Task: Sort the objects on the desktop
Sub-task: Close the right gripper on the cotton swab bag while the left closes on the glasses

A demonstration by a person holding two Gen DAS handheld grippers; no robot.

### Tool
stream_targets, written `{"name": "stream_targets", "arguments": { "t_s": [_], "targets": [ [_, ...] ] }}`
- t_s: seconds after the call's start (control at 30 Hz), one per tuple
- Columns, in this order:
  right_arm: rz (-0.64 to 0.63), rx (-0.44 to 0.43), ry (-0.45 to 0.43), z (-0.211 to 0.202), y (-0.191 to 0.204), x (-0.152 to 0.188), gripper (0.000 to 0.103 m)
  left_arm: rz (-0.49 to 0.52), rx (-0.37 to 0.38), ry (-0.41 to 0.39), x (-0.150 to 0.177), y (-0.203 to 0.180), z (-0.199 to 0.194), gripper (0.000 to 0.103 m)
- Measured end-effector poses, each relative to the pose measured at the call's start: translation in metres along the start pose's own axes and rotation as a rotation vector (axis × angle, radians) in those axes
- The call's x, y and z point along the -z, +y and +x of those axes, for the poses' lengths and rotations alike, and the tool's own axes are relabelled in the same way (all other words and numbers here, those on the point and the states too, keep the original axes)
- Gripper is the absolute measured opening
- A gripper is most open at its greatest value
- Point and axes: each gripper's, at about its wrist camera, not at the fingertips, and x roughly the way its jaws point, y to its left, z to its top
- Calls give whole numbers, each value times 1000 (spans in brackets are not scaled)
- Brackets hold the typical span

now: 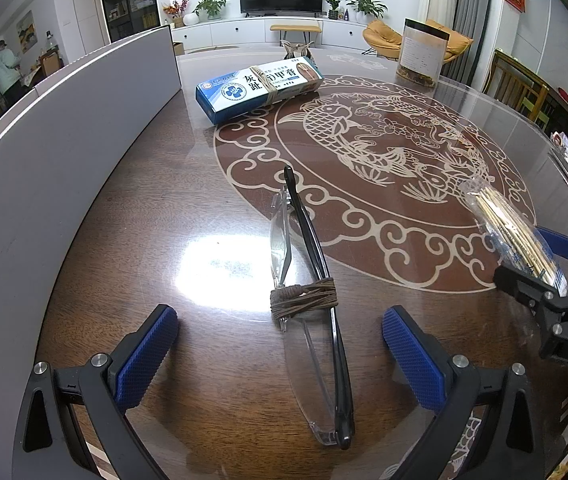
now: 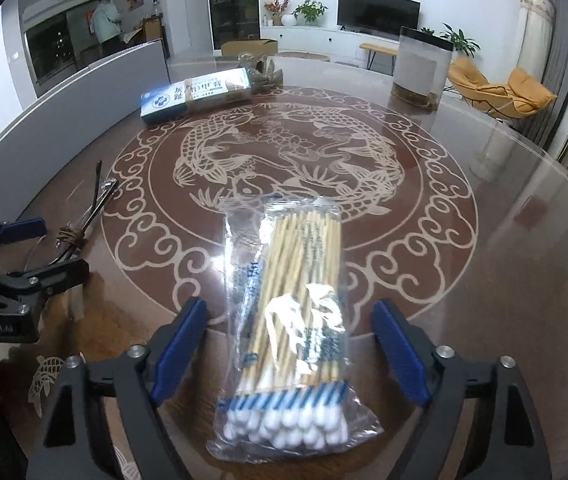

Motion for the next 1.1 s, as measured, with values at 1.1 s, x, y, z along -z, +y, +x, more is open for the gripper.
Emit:
{"name": "stream_targets", "arguments": {
  "t_s": [1.1],
  "targets": [
    [12, 14, 22, 5, -3, 0, 103, -1, 2, 0, -1, 0, 1, 103]
  ]
}}
